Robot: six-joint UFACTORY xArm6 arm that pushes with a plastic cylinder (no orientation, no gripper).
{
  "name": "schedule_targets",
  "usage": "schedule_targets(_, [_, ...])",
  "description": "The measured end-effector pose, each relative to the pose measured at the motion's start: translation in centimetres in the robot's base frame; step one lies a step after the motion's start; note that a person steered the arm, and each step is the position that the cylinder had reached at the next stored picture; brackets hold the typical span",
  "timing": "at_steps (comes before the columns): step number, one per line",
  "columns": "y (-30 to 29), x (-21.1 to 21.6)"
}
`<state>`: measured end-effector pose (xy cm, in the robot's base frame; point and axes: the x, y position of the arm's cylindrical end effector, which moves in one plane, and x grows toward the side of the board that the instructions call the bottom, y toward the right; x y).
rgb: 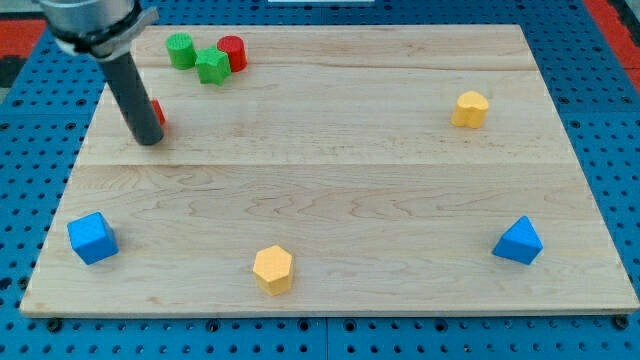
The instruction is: Push the red star towards top left
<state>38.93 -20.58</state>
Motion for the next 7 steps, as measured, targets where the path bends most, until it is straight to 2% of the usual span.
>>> schedule_targets(2, [0.8, -6.1])
schedule_targets(3, [2.4, -0.1])
schedule_targets(4, [-0.6, 0.8])
schedule_targets(5, [-3.3, -2.1])
schedule_targets(7, [-4.0, -5.7])
